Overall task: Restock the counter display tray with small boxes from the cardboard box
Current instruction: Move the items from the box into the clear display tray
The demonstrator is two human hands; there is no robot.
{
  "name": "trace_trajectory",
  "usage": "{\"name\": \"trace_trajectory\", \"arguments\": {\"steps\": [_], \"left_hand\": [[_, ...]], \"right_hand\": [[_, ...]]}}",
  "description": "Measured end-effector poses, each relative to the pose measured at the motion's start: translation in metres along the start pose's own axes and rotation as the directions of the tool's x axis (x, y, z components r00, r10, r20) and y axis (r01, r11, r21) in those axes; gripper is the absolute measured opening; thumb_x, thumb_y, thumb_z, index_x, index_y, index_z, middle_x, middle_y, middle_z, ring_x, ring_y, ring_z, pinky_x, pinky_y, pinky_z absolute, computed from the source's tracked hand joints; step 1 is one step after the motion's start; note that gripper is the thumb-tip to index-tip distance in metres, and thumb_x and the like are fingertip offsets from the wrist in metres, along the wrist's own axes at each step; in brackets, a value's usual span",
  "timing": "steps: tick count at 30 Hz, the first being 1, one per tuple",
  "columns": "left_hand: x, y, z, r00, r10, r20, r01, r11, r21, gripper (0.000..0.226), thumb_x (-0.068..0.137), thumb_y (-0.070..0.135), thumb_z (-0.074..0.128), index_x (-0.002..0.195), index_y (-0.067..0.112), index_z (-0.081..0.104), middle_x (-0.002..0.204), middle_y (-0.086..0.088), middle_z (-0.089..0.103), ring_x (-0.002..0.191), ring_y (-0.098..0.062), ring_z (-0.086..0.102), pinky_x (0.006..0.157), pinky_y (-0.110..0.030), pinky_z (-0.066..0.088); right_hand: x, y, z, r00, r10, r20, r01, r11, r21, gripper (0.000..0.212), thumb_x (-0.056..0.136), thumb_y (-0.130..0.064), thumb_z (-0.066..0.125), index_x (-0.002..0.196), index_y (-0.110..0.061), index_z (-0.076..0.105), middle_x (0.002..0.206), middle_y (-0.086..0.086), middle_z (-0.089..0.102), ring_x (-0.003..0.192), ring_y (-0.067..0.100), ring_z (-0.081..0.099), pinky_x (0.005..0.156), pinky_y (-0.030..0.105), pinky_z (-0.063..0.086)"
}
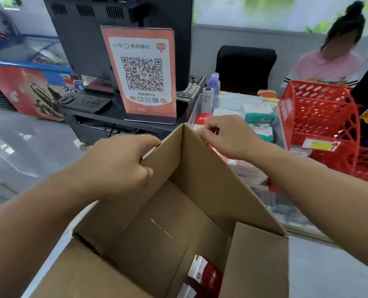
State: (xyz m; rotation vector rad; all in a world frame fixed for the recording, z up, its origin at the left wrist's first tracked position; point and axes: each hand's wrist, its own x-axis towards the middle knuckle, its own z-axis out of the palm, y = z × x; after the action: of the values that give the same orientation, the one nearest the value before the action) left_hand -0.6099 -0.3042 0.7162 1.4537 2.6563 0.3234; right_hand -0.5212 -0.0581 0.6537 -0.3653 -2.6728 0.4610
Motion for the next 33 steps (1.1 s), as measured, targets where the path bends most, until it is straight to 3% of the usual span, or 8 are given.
{"name": "trace_trajectory", "arguments": {"steps": [4, 7, 10, 13, 16, 21, 28, 33], "left_hand": [[0.001, 0.011, -0.001, 0.999, 0.043, 0.022, -0.043, 0.999, 0.001, 0.055, 0.079, 0.029, 0.068, 0.128, 0.049, 0.049, 0.089, 0.015, 0.062, 0.081, -0.013, 0.058, 0.067, -0.029, 0.044], [0.001, 0.023, -0.004, 0.996, 0.079, 0.030, -0.078, 0.996, -0.035, 0.055, 0.079, 0.028, 0.067, 0.125, 0.051, 0.050, 0.085, 0.017, 0.062, 0.078, -0.010, 0.060, 0.060, -0.027, 0.044], [-0.001, 0.037, -0.011, 0.993, 0.117, -0.016, -0.117, 0.993, -0.017, 0.058, 0.079, 0.024, 0.066, 0.127, 0.051, 0.048, 0.085, 0.014, 0.054, 0.081, -0.015, 0.056, 0.058, -0.028, 0.041], [-0.003, 0.050, -0.020, 0.984, 0.163, -0.071, -0.161, 0.987, 0.027, 0.057, 0.081, 0.019, 0.063, 0.128, 0.049, 0.050, 0.083, 0.014, 0.050, 0.081, -0.016, 0.051, 0.055, -0.022, 0.036], [-0.006, 0.058, -0.025, 0.975, 0.197, -0.107, -0.190, 0.980, 0.064, 0.055, 0.083, 0.021, 0.062, 0.129, 0.049, 0.050, 0.082, 0.013, 0.051, 0.079, -0.016, 0.049, 0.054, -0.021, 0.033], [-0.009, 0.059, -0.026, 0.972, 0.209, -0.111, -0.201, 0.976, 0.079, 0.058, 0.081, 0.022, 0.062, 0.129, 0.050, 0.047, 0.089, 0.010, 0.056, 0.082, -0.018, 0.053, 0.060, -0.031, 0.037], [-0.011, 0.054, -0.029, 0.966, 0.225, -0.124, -0.216, 0.973, 0.080, 0.058, 0.081, 0.020, 0.063, 0.129, 0.049, 0.049, 0.087, 0.010, 0.053, 0.081, -0.017, 0.050, 0.062, -0.031, 0.038], [-0.009, 0.043, -0.033, 0.955, 0.251, -0.159, -0.236, 0.966, 0.106, 0.056, 0.084, 0.022, 0.062, 0.131, 0.049, 0.048, 0.090, 0.012, 0.052, 0.082, -0.014, 0.047, 0.064, -0.030, 0.037]], "right_hand": [[-0.063, -0.039, -0.025, 0.970, -0.172, 0.170, 0.180, 0.983, -0.033, 0.032, 0.096, -0.042, 0.052, 0.068, -0.027, 0.059, 0.059, -0.011, 0.055, 0.055, 0.002, 0.050, 0.054, 0.015, 0.030], [-0.092, -0.047, -0.020, 0.926, -0.184, 0.329, 0.200, 0.980, -0.014, 0.029, 0.095, -0.042, 0.055, 0.074, -0.024, 0.065, 0.064, -0.012, 0.058, 0.057, 0.005, 0.051, 0.057, 0.021, 0.042], [-0.115, -0.047, -0.001, 0.809, -0.040, 0.586, 0.148, 0.979, -0.138, 0.032, 0.093, -0.048, 0.055, 0.084, -0.019, 0.065, 0.073, -0.003, 0.062, 0.069, 0.015, 0.056, 0.067, 0.031, 0.050], [-0.138, -0.050, 0.023, 0.614, 0.190, 0.766, 0.072, 0.953, -0.295, 0.038, 0.094, -0.049, 0.053, 0.100, -0.014, 0.066, 0.083, 0.003, 0.062, 0.076, 0.022, 0.060, 0.068, 0.037, 0.053], [-0.162, -0.052, 0.053, 0.486, 0.249, 0.838, 0.079, 0.942, -0.326, 0.050, 0.093, -0.056, 0.056, 0.110, -0.009, 0.065, 0.093, 0.006, 0.065, 0.077, 0.022, 0.058, 0.066, 0.037, 0.051], [-0.182, -0.056, 0.095, 0.377, 0.278, 0.883, 0.077, 0.941, -0.329, 0.056, 0.093, -0.060, 0.055, 0.101, -0.005, 0.064, 0.080, 0.005, 0.055, 0.071, 0.023, 0.056, 0.067, 0.037, 0.052], [-0.181, -0.059, 0.120, 0.498, 0.279, 0.821, 0.065, 0.932, -0.356, 0.053, 0.094, -0.056, 0.055, 0.076, -0.006, 0.059, 0.070, 0.007, 0.053, 0.059, 0.023, 0.052, 0.053, 0.032, 0.046], [-0.166, -0.067, 0.097, 0.629, 0.279, 0.725, -0.047, 0.945, -0.323, 0.057, 0.091, -0.061, 0.053, 0.090, -0.006, 0.065, 0.076, 0.008, 0.059, 0.066, 0.025, 0.058, 0.059, 0.035, 0.049]]}}
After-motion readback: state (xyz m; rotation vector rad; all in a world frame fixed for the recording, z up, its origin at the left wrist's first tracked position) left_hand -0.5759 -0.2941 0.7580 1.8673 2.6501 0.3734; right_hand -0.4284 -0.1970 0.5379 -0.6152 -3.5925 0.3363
